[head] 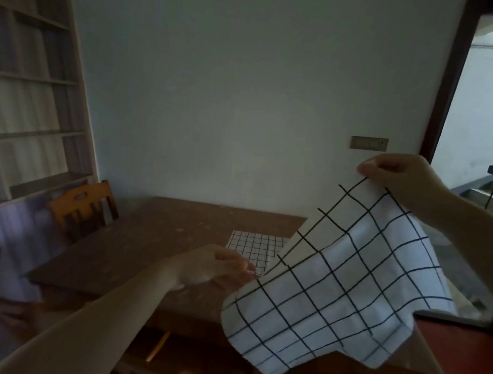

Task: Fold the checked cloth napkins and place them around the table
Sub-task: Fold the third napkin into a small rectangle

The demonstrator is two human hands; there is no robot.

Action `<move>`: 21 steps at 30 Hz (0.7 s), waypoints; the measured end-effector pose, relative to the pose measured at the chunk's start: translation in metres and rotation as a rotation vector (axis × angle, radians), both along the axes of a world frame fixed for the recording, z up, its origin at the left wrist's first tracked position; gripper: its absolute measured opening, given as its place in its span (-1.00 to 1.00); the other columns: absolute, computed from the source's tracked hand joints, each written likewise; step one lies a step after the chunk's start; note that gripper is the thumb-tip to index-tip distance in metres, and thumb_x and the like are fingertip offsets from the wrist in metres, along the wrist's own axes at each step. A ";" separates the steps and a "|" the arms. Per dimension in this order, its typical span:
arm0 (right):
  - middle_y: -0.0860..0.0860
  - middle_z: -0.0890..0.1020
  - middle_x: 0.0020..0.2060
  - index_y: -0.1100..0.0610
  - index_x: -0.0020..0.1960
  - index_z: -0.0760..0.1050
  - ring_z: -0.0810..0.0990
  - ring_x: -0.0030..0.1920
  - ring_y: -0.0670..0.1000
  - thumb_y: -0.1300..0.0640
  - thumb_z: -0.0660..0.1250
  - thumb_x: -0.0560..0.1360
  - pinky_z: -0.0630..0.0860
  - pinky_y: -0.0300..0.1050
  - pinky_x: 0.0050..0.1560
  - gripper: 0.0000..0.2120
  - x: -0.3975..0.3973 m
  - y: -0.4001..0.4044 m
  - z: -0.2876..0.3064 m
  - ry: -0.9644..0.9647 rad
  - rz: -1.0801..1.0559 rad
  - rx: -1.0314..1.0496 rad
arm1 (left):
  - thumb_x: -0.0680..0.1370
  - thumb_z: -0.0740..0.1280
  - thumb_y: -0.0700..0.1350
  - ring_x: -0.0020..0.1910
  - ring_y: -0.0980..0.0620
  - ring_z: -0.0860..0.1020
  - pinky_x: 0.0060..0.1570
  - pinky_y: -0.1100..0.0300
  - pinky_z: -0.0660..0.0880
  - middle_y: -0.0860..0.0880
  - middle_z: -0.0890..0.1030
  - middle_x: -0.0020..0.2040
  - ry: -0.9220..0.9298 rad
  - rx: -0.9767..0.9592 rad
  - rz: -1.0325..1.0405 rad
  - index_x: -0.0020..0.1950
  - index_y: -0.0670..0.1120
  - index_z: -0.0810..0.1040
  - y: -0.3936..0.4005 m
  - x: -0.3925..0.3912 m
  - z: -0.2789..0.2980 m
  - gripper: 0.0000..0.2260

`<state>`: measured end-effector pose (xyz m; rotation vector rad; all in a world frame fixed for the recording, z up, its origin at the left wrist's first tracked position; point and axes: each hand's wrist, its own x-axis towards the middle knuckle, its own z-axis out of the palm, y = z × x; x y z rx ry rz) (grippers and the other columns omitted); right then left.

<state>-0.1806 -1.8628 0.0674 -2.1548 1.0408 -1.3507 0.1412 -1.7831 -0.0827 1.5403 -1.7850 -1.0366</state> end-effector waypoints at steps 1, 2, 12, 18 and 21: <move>0.01 0.66 -0.16 0.00 -0.17 0.62 0.58 -0.08 0.00 0.15 0.40 0.50 0.47 -0.20 -0.01 -0.91 0.000 -0.001 -0.001 -0.002 -0.006 -0.004 | 0.56 0.37 0.13 0.05 0.20 0.63 -0.02 0.30 0.56 0.09 0.65 0.15 0.055 0.022 -0.016 0.27 0.06 0.59 0.001 -0.005 0.000 -0.68; -0.02 0.65 -0.19 -0.02 -0.18 0.61 0.58 -0.08 -0.01 0.14 0.40 0.50 0.47 -0.22 -0.03 -0.89 0.000 -0.001 -0.002 -0.005 -0.015 -0.010 | 0.57 0.37 0.10 0.09 0.21 0.62 -0.03 0.35 0.53 0.08 0.64 0.20 0.088 0.030 -0.025 0.31 0.08 0.57 0.002 -0.008 -0.001 -0.67; -0.07 0.70 -0.15 -0.04 -0.11 0.65 0.66 -0.13 0.09 0.03 0.35 0.52 0.60 0.09 0.02 -0.89 0.027 0.010 -0.004 0.237 0.090 -0.124 | 0.52 0.26 0.32 0.22 0.25 0.50 0.24 0.20 0.41 0.28 0.56 0.22 0.058 -0.308 -0.027 0.34 0.14 0.49 -0.006 -0.081 0.034 -0.54; -0.15 0.63 -0.23 0.05 -0.05 0.65 0.62 -0.14 -0.01 0.09 0.35 0.54 0.50 -0.19 -0.10 -0.90 0.005 0.000 0.003 0.168 -0.135 -0.298 | 0.43 0.36 0.29 -0.31 -0.15 0.62 -0.25 0.08 0.52 -0.18 0.64 -0.27 0.010 -0.263 0.120 -0.18 -0.24 0.61 -0.014 -0.050 -0.018 -0.45; -0.26 0.58 -0.26 -0.03 -0.08 0.61 0.59 -0.13 -0.04 0.11 0.36 0.53 0.37 -0.36 -0.17 -0.93 -0.010 -0.008 -0.001 0.139 -0.194 -0.297 | 0.54 0.38 0.08 -0.27 0.14 0.67 -0.19 0.20 0.59 0.05 0.70 -0.26 0.062 -0.146 0.137 -0.16 -0.10 0.67 -0.012 -0.035 -0.029 -0.74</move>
